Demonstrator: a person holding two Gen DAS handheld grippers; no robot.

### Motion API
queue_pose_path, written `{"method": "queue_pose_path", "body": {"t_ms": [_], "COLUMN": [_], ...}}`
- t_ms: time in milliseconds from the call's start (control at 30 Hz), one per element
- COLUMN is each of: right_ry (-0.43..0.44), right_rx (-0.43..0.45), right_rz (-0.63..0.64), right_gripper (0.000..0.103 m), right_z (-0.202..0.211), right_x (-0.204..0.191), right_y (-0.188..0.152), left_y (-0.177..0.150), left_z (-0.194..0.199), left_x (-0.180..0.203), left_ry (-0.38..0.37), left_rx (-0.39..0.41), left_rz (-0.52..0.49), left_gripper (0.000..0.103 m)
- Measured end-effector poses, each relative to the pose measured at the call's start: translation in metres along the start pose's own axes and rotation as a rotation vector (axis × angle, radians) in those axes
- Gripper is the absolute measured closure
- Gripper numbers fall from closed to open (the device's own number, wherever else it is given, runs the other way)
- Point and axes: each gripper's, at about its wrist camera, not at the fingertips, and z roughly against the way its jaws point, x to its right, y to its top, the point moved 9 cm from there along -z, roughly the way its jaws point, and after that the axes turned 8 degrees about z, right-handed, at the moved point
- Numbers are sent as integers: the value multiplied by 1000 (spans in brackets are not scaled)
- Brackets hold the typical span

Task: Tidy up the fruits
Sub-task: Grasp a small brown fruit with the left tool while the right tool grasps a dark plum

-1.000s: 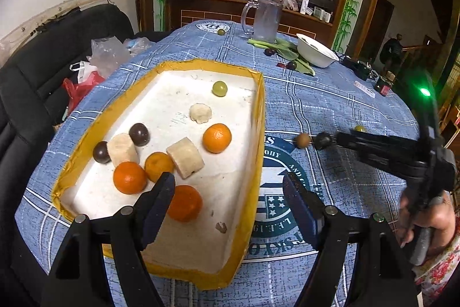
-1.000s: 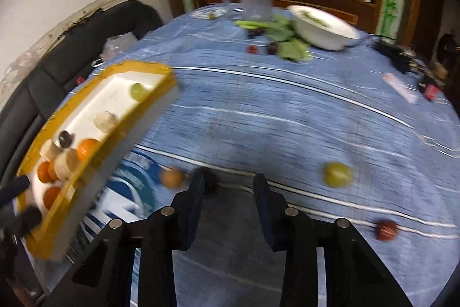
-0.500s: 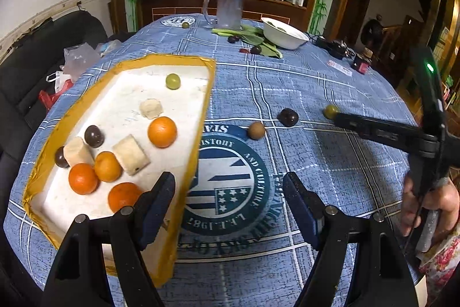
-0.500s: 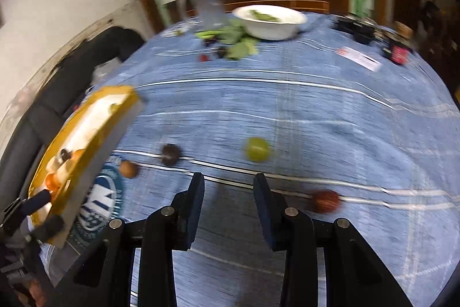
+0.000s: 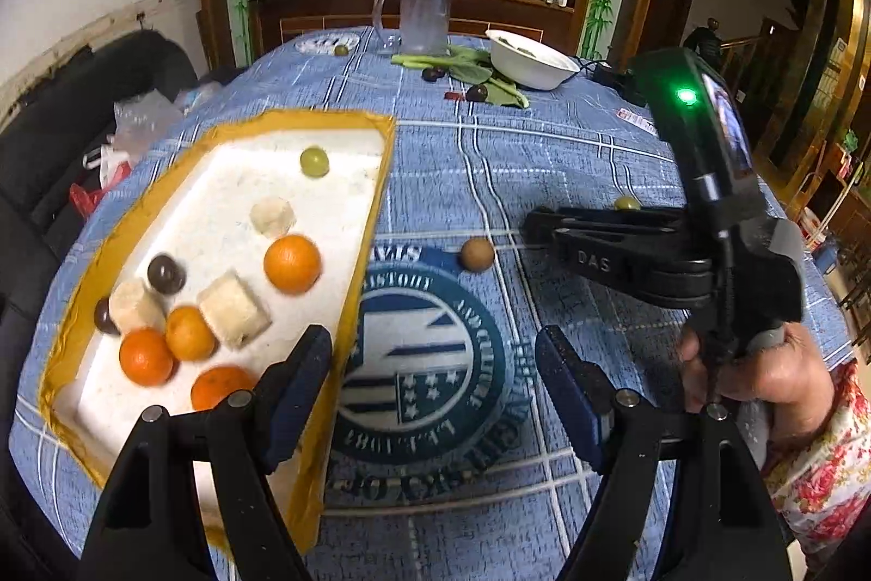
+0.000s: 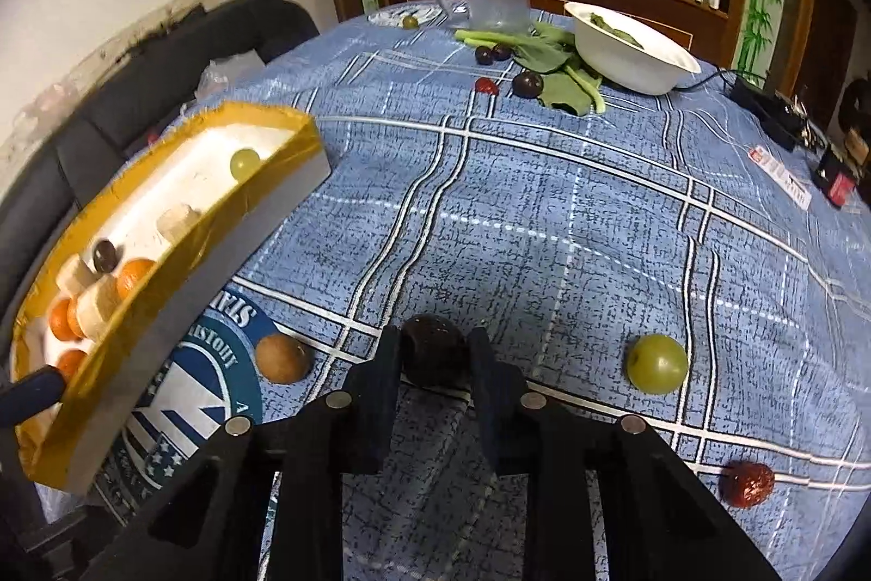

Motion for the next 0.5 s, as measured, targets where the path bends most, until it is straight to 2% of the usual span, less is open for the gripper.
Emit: {"method": "queue_pose_path", "body": {"t_ms": [67,167,200,233,267,300,367,500], "right_ry": [8,6,3,0,1,4,8,9], "right_rx": [12,29,34,38,41,43,44,54], "right_rz": [-33,-65,-73,-82,-92,-102,-118,-131], "right_gripper": [78,78,78,78,78,78,78,78], "right_z": [3,8,11,13,14,16,18,22], "right_x": [6,16,19,22,25,27,31,36], "right_y": [0,0,1,0,0,-2,-3,-3], "left_y": [5,11,14,16,19,20,24,27], "left_z": [-3,-12,-17,-20,-25,-28,-41,-71], "left_x": [6,18,24,28,34,37,45,43], "left_ry": [-10,-71,-86,-88,-89,-90,-90,-36], "left_rx": [13,-1,-3,-2,-1,-1,-8,-52], "left_rz": [-17,-23,-30,-40,-62,-73,-96,-101], "left_gripper": [27,28,31,39,46,48,48,48]}}
